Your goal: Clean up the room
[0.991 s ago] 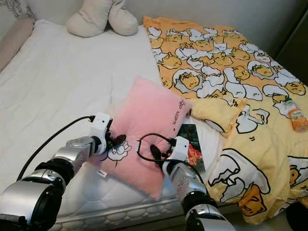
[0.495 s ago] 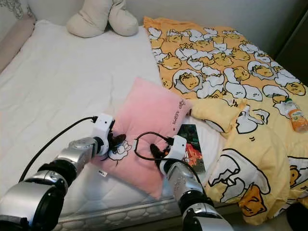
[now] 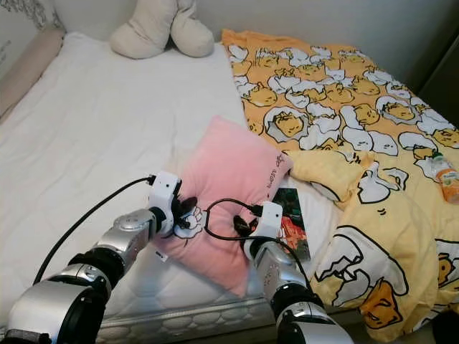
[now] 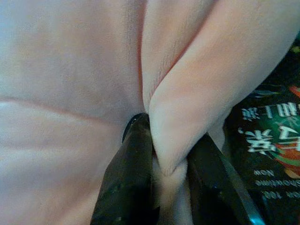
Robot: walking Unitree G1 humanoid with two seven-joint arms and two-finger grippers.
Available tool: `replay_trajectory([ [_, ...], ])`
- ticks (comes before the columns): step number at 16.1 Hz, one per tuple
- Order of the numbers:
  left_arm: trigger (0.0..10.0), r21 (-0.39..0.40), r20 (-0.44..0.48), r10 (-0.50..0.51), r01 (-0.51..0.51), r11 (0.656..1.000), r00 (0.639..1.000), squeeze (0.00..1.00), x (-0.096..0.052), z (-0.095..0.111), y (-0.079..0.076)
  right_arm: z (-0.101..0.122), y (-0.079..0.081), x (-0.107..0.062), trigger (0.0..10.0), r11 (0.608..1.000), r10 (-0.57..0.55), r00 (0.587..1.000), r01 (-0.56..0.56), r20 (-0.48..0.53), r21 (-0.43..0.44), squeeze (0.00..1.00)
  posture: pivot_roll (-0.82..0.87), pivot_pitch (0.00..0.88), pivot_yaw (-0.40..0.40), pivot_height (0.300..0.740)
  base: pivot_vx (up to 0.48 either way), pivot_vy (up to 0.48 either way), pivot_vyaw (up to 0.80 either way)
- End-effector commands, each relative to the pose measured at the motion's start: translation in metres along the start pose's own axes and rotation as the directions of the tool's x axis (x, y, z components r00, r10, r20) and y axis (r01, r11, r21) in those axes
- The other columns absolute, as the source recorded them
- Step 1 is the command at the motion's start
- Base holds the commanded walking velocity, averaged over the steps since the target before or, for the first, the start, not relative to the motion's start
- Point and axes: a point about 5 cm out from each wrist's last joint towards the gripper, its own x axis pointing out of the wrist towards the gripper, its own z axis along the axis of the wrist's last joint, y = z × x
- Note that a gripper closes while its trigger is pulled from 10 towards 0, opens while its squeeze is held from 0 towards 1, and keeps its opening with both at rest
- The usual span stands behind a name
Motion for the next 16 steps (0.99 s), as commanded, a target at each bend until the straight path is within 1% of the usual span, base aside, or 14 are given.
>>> replay_trajectory([
  [1, 0.0, -0.016, -0.035, -0.031, 0.03, 0.999, 0.999, 0.0, 0.001, -0.013, -0.01, -0.008, -0.002, -0.001, 0.0, 1.0, -0.023, 0.999, 0.024, -0.042, 0.002, 0.0, 0.12, 0.009, -0.044, 0.74, 0.0, 0.0, 0.0],
  [4, 0.0, -0.01, 0.005, -0.048, 0.048, 0.999, 0.999, 0.0, 0.002, -0.007, -0.011, -0.006, 0.001, 0.0, 0.0, 0.999, -0.014, 0.999, 0.012, -0.038, -0.04, 0.0, 0.11, 0.0, -0.034, 0.74, 0.0, 0.0, 0.0],
  [5, 0.0, -0.034, 0.12, -0.035, 0.039, 0.999, 0.992, 0.0, 0.003, 0.016, -0.007, 0.024, 0.005, 0.004, 0.0, 0.989, -0.001, 0.997, 0.011, 0.071, -0.15, 0.0, 0.12, 0.0, -0.026, 0.74, 0.0, 0.0, 0.0],
  [6, 0.0, -0.044, 0.158, -0.035, 0.042, 0.998, 0.987, 0.0, 0.003, 0.023, -0.006, 0.034, 0.007, 0.005, 0.0, 0.985, 0.01, 0.994, 0.009, 0.106, -0.174, 0.0, 0.12, 0.0, -0.026, 0.74, 0.0, 0.0, 0.0],
  [7, 0.0, -0.041, 0.253, -0.024, 0.035, 0.999, 0.967, 0.0, 0.002, 0.041, -0.005, 0.061, 0.01, 0.005, 0.0, 0.977, 0.037, 0.981, 0.005, 0.191, -0.214, 0.0, 0.12, 0.0, -0.022, 0.74, 0.0, 0.0, 0.0],
  [8, 0.0, -0.056, 0.328, -0.002, 0.021, 0.998, 0.945, 0.0, 0.0, 0.056, -0.003, 0.085, 0.011, 0.003, 0.0, 0.971, 0.058, 0.965, 0.005, 0.257, -0.239, 0.0, 0.12, 0.0, -0.022, 0.74, 0.0, 0.0, 0.0],
  [9, 0.0, -0.085, 0.392, 0.028, 0.006, 0.996, 0.92, 0.0, -0.003, 0.067, 0.0, 0.106, 0.015, 0.001, 0.0, 0.956, 0.09, 0.947, 0.004, 0.308, -0.292, 0.0, 0.13, 0.0, -0.023, 0.74, 0.0, 0.0, 0.0],
  [10, 0.0, -0.098, 0.43, 0.056, -0.016, 0.995, 0.901, 0.0, -0.006, 0.073, 0.002, 0.121, 0.017, -0.002, 0.0, 0.946, 0.116, 0.934, -0.001, 0.339, -0.323, 0.0, 0.13, 0.0, -0.022, 0.74, 0.0, 0.0, 0.0],
  [11, 0.0, -0.099, 0.441, 0.067, -0.025, 0.995, 0.895, 0.0, -0.008, 0.074, 0.003, 0.126, 0.018, -0.003, 0.0, 0.944, 0.126, 0.929, -0.004, 0.349, -0.33, 0.0, 0.13, 0.0, -0.022, 0.74, 0.0, 0.0, 0.0],
  [12, 0.0, -0.111, 0.474, 0.124, -0.081, 0.991, 0.872, 0.0, -0.013, 0.074, 0.006, 0.138, 0.018, -0.007, 0.0, 0.919, 0.133, 0.912, 0.033, 0.388, -0.392, 0.0, 0.14, 0.0, -0.026, 0.74, 0.0, 0.0, 0.0],
  [13, 0.0, -0.132, 0.477, 0.165, -0.116, 0.984, 0.863, 0.0, -0.015, 0.072, 0.007, 0.14, 0.015, -0.01, 4.5, 0.914, 0.117, 0.902, 0.065, 0.416, -0.399, 0.0, 0.15, 0.0, -0.027, 0.74, 0.0, 0.0, 0.0],
  [14, 4.3, -0.149, 0.478, 0.186, -0.129, 0.98, 0.859, 0.0, -0.015, 0.071, 0.006, 0.136, 0.015, -0.009, 10.0, 0.91, 0.122, 0.906, 0.061, 0.406, -0.409, 0.0, 0.15, 0.0, -0.028, 0.74, 0.0, 0.0, 0.0],
  [15, 10.0, -0.184, 0.476, 0.219, -0.147, 0.972, 0.852, 0.0, -0.016, 0.07, 0.005, 0.128, 0.013, -0.009, 10.0, 0.91, 0.111, 0.914, 0.064, 0.391, -0.409, 0.0, 0.15, 0.0, -0.031, 0.74, 0.0, 0.0, 0.55],
  [16, 10.0, -0.178, 0.477, 0.235, -0.168, 0.97, 0.847, 0.0, -0.015, 0.073, 0.003, 0.122, 0.011, -0.007, 10.0, 0.915, 0.099, 0.922, 0.064, 0.375, -0.399, 0.0, 0.16, 0.0, -0.032, 0.74, 0.0, 0.0, 0.54],
])
